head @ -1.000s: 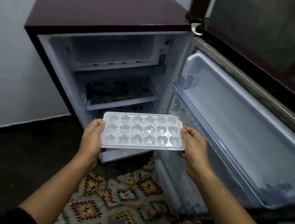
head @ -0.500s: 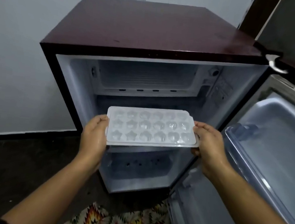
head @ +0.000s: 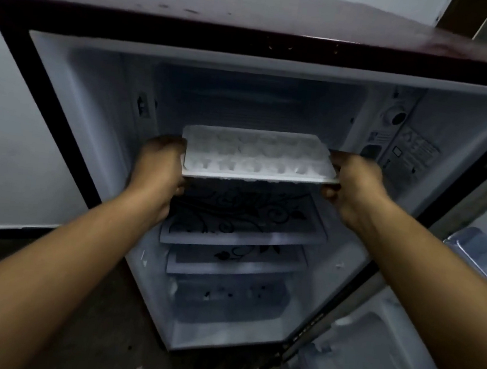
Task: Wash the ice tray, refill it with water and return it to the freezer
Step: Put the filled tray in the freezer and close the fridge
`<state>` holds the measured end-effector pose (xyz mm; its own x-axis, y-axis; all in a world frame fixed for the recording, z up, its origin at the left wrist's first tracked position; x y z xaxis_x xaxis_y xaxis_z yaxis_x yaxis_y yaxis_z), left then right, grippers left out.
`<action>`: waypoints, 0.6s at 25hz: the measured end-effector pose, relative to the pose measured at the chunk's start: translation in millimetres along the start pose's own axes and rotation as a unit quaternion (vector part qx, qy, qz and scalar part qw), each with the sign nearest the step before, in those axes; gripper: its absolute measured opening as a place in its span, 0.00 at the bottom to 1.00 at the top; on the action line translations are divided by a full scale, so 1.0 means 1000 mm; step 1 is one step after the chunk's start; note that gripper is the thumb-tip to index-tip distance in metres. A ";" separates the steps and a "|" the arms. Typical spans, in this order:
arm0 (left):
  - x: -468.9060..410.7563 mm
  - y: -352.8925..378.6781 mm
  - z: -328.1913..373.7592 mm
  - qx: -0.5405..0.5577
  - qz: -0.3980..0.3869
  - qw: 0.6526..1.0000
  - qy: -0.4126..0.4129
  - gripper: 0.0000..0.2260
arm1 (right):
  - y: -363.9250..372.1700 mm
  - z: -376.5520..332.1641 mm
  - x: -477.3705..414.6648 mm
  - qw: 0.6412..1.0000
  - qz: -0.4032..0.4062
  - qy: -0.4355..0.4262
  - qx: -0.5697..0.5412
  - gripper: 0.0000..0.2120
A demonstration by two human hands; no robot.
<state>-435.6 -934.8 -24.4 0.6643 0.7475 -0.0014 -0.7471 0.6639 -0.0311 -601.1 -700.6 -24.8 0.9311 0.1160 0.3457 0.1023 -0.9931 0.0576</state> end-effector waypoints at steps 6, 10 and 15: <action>-0.023 0.004 -0.003 -0.004 0.038 0.999 -0.024 0.07 | 0.012 -0.008 -0.021 1.000 -0.011 0.006 -0.009 0.08; -0.028 0.006 0.000 0.044 0.060 0.995 -0.059 0.07 | 0.017 -0.011 -0.027 0.999 -0.017 0.029 -0.039 0.09; -0.028 0.004 -0.003 0.121 0.058 0.989 -0.060 0.11 | 0.018 -0.016 -0.026 0.993 -0.028 0.028 -0.112 0.06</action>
<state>-457.2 -952.6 -27.8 0.5778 0.8059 0.1291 -0.8110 0.5490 0.2025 -628.9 -721.2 -17.6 0.9043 0.1780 0.3880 0.0666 -0.9566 0.2836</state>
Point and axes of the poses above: each hand's wrist, its own x-axis away from the middle knuckle, its own y-axis out of the palm, z = x × y, the point moved 5 cm from there along -x, towards the middle knuckle, and after that the axes turned 6 degrees about y, right-handed, at the moved point
